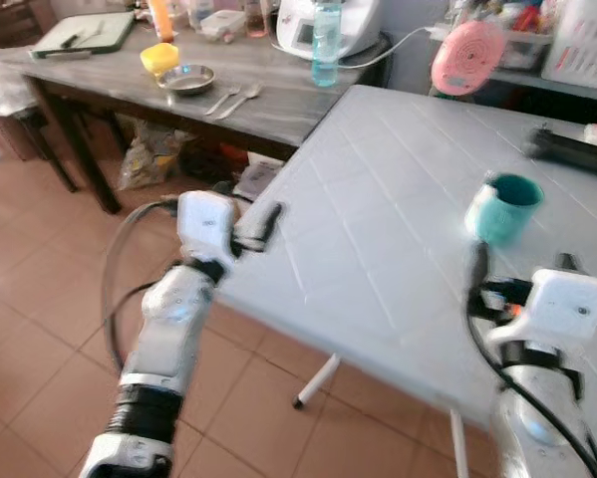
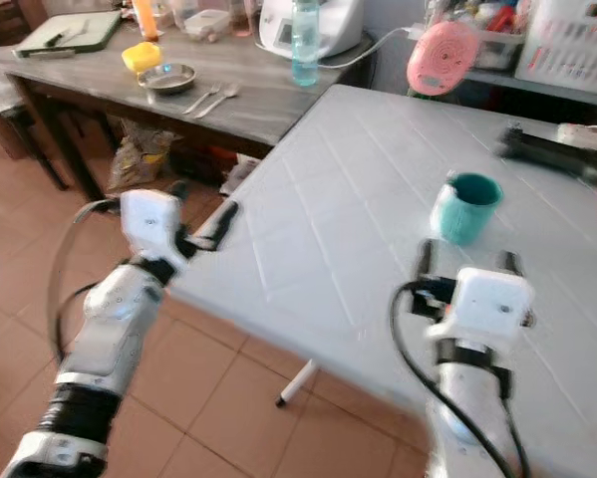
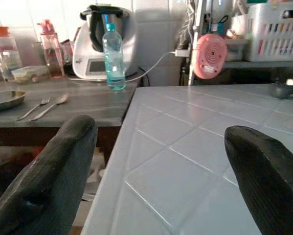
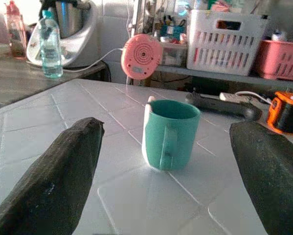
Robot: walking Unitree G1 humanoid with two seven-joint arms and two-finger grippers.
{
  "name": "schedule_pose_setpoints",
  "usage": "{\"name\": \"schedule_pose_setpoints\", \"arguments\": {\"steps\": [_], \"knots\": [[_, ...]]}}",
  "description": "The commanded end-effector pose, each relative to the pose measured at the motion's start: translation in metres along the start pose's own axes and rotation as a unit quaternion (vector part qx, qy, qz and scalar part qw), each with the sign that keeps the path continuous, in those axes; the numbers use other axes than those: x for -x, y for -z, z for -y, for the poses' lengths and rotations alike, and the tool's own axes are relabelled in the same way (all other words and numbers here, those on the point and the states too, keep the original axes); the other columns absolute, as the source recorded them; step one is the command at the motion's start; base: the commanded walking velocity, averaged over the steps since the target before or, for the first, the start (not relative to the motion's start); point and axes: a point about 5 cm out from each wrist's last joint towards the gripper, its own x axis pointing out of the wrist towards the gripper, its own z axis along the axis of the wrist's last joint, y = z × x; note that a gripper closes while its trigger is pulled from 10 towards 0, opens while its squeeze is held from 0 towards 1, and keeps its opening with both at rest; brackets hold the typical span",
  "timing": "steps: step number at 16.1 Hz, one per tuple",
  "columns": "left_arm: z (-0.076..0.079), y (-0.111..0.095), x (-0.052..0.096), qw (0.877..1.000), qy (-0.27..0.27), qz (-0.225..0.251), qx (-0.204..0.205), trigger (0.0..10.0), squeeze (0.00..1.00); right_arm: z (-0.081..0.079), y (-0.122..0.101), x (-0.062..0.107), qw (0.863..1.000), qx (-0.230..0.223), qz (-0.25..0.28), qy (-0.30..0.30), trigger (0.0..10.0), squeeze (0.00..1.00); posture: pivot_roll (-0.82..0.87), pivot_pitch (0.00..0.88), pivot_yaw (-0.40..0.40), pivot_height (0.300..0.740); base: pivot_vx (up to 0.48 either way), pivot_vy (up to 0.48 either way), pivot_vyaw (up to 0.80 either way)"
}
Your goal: Setting the table
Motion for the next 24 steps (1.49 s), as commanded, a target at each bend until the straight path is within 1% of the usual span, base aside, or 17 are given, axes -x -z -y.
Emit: {"name": "schedule_pose_setpoints", "arguments": {"steps": [1, 5, 7, 9, 11, 12, 13, 16, 18, 19, 20, 22, 24], "knots": [[-0.008, -0.001, 0.003, 1.0, -0.005, 0.0, -0.009, 10.0, 0.0, -0.004, -0.002, 0.0, 1.0, -0.005, 0.004, -0.004, 10.0, 0.0, 0.04, 0.073, 0.011, 0.74, 0.48, 0.0, 0.0], [-0.005, 0.0, 0.002, 1.0, 0.006, -0.003, -0.006, 10.0, 0.0, -0.004, -0.001, 0.002, 1.0, -0.005, 0.001, -0.003, 10.0, 0.0, 0.04, 0.079, 0.014, 0.74, 0.48, 0.0, 0.0], [-0.003, 0.002, 0.002, 1.0, 0.013, -0.009, 0.002, 10.0, 0.0, -0.004, -0.001, 0.003, 1.0, -0.005, -0.001, -0.003, 10.0, 0.0, 0.04, 0.083, 0.015, 0.74, 0.39, 0.0, 0.0], [0.0, 0.003, 0.003, 1.0, 0.022, -0.007, 0.007, 10.0, 0.0, -0.005, -0.001, 0.004, 1.0, -0.006, -0.001, -0.003, 10.0, 0.0, 0.04, 0.086, 0.016, 0.74, 0.0, 0.0, -0.72], [0.008, 0.008, 0.008, 0.998, 0.056, -0.02, 0.021, 10.0, 0.0, -0.007, 0.0, 0.005, 1.0, -0.007, -0.003, -0.005, 10.0, 0.0, 0.04, 0.091, 0.015, 0.74, 0.0, 0.0, -0.77], [0.01, 0.009, 0.009, 0.997, 0.064, -0.023, 0.024, 10.0, 0.0, -0.007, 0.0, 0.005, 1.0, -0.007, -0.004, -0.006, 10.0, 0.0, 0.04, 0.092, 0.015, 0.74, 0.0, 0.0, -0.71], [0.012, 0.01, 0.01, 0.996, 0.077, -0.029, 0.025, 10.0, 0.0, -0.007, 0.0, 0.005, 1.0, -0.007, -0.004, -0.006, 10.0, 0.0, 0.04, 0.092, 0.015, 0.74, 0.0, 0.0, 0.0], [0.013, 0.012, 0.014, 0.995, 0.085, -0.037, 0.027, 10.0, 0.0, -0.008, 0.001, 0.006, 1.0, -0.007, -0.006, -0.008, 10.0, 0.0, 0.04, 0.098, 0.015, 0.74, 0.0, 0.0, 0.0], [0.014, 0.013, 0.021, 0.992, 0.112, -0.042, 0.032, 10.0, 0.0, -0.01, 0.001, 0.008, 1.0, -0.009, -0.009, -0.008, 10.0, 0.0, 0.04, 0.104, 0.017, 0.74, 0.0, 0.0, 0.0], [0.016, 0.015, 0.027, 0.988, 0.142, -0.054, 0.036, 10.0, 0.0, -0.012, 0.004, 0.011, 1.0, -0.011, -0.016, -0.008, 10.0, 0.0, 0.04, 0.115, 0.021, 0.74, 0.0, 0.0, 0.0], [0.022, 0.019, 0.035, 0.979, 0.186, -0.07, 0.038, 10.0, 0.0, -0.013, 0.009, 0.015, 0.999, -0.015, -0.029, -0.005, 10.0, 0.0, 0.05, 0.122, 0.025, 0.74, 0.0, 0.0, 0.0], [0.027, 0.02, 0.041, 0.972, 0.217, -0.08, 0.036, 10.0, 0.0, -0.014, 0.015, 0.018, 0.999, -0.025, -0.046, 0.0, 10.0, 0.0, 0.05, 0.128, 0.03, 0.74, 0.0, 0.0, 0.0], [0.03, 0.019, 0.043, 0.967, 0.235, -0.085, 0.044, 10.0, 0.0, -0.014, 0.021, 0.02, 0.998, -0.035, -0.058, 0.009, 10.0, 0.0, 0.05, 0.132, 0.034, 0.74, 0.0, 0.0, 0.0]]}}
